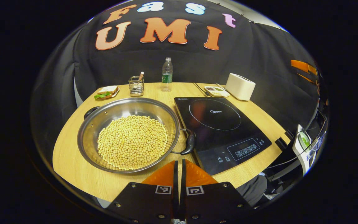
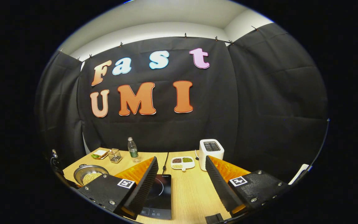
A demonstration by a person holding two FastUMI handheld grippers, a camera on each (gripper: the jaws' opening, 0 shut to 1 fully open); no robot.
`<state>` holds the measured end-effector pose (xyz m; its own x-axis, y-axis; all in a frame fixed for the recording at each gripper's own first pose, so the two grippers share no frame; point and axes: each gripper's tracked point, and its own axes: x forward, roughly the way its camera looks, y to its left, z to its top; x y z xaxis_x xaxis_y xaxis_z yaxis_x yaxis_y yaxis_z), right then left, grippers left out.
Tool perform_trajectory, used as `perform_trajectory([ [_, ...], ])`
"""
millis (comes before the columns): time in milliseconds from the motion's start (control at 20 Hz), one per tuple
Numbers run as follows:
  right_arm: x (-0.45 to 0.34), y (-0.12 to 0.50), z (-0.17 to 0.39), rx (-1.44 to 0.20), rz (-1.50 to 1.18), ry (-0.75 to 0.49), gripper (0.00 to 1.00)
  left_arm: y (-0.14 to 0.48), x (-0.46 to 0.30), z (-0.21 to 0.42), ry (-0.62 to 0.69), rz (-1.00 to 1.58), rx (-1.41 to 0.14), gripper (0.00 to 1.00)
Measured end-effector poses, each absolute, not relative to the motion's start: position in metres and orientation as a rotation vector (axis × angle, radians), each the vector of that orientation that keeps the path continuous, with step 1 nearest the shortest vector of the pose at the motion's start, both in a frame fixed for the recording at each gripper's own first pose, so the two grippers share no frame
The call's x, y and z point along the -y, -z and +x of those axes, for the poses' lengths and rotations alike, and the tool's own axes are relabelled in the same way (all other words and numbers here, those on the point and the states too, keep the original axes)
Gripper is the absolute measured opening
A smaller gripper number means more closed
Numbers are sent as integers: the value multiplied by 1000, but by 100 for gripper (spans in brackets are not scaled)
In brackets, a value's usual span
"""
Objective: First push the handle of the pot to place it horizontally, then grasp the pot with both hands and set it on the induction cooktop.
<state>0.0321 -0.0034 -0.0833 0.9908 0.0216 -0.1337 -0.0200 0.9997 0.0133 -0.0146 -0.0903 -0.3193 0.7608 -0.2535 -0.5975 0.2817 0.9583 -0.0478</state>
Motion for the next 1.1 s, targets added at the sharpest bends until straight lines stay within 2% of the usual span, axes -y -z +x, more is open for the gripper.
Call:
perform_trajectory([
  [1100,2,88,50,-148,4,-30,95,338,109,17,309,65,-683,3],
])
